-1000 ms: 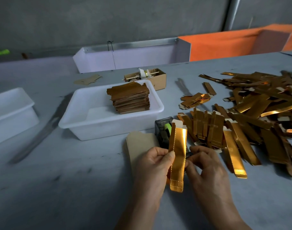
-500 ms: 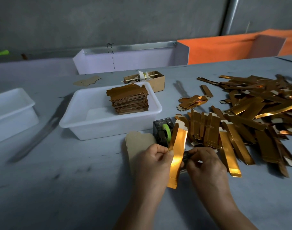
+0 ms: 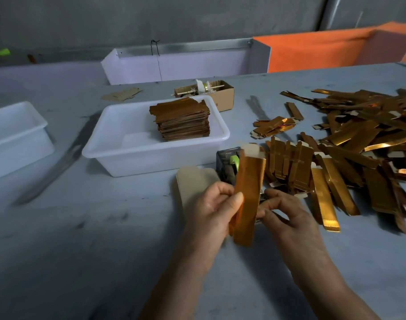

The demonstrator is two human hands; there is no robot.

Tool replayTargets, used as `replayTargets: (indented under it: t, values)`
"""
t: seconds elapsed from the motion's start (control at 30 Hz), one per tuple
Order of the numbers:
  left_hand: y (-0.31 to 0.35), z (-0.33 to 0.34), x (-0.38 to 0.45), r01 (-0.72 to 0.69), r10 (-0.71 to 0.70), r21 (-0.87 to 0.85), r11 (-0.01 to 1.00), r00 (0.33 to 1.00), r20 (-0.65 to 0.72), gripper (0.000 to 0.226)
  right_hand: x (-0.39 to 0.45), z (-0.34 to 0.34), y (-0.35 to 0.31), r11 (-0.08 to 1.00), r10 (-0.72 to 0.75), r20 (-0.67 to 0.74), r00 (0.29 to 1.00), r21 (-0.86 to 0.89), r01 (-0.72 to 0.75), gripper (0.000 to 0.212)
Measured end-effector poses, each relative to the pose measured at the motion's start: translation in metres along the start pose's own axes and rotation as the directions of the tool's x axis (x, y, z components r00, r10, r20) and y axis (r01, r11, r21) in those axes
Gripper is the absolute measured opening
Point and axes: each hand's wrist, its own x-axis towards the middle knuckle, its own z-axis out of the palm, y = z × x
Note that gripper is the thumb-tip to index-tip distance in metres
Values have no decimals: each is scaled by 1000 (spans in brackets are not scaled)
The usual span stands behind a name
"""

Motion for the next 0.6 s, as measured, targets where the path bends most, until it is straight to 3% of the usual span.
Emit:
replayTargets:
  t: [0.1,0.23,0.47,0.53,0.6]
  values:
    - [1,-2,2,-57,44,365,929,998,43,10,0,1,5,1000,18,13,1000,-22,-18,17]
    - [4,-1,5,-241,239,713,659,965,105,14,2,-1,5,997,0,4,1000,-72,0,15]
    - [-9,5,-6,-242,322,779,579,945,54,10,7,4,6,971,-52,-59,997,-238,37,8]
    - [-7,9,-6,-209,298,787,580,954,34,11,7,-1,5,990,1,-69,998,-143,-11,12]
    - [-3,11,-5,-158,243,705,691,970,-21,13,4,-9,3,997,66,-32,997,-27,-67,11]
